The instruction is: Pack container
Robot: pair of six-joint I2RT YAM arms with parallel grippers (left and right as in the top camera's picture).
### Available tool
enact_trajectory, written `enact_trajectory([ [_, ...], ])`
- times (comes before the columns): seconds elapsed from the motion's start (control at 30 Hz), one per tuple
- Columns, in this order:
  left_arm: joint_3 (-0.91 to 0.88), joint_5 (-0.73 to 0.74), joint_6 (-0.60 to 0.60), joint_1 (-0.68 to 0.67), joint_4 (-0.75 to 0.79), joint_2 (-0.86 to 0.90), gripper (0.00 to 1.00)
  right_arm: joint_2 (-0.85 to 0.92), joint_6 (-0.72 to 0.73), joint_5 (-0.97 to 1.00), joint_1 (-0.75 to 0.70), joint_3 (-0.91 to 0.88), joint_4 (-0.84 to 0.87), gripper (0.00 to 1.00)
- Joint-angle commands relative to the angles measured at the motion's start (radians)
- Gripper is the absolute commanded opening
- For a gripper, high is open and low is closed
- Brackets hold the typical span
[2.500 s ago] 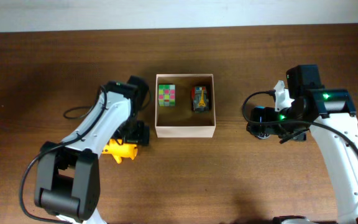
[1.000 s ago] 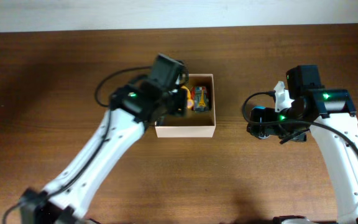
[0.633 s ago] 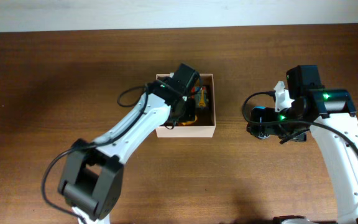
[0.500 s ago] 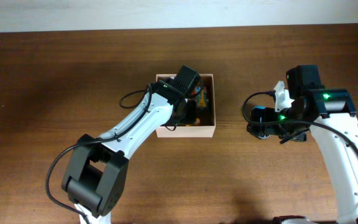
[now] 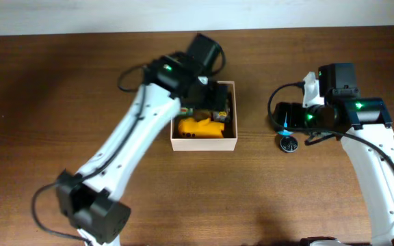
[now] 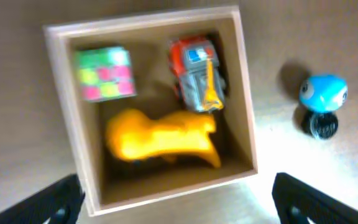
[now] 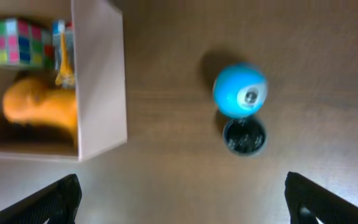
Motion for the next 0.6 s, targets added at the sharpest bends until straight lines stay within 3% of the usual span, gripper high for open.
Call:
enact_trajectory([
  [0.0,0.073,-0.097,0.077,0.097,-0.051,-0.076,0.99,0.059,-0.004,0.09,-0.008,0.008,0.038,0.99],
  [0.3,0.077,-0.122,0.077,0.424,-0.235,-0.124,0.99,0.339,-0.005,0.12,-0.008,0.008,0.188,0.97],
  [0.57,0.077,-0.122,0.077,0.535,-0.333,-0.124,0.99,0.473,-0.003,0.192,-0.008,0.008,0.209,0.91],
])
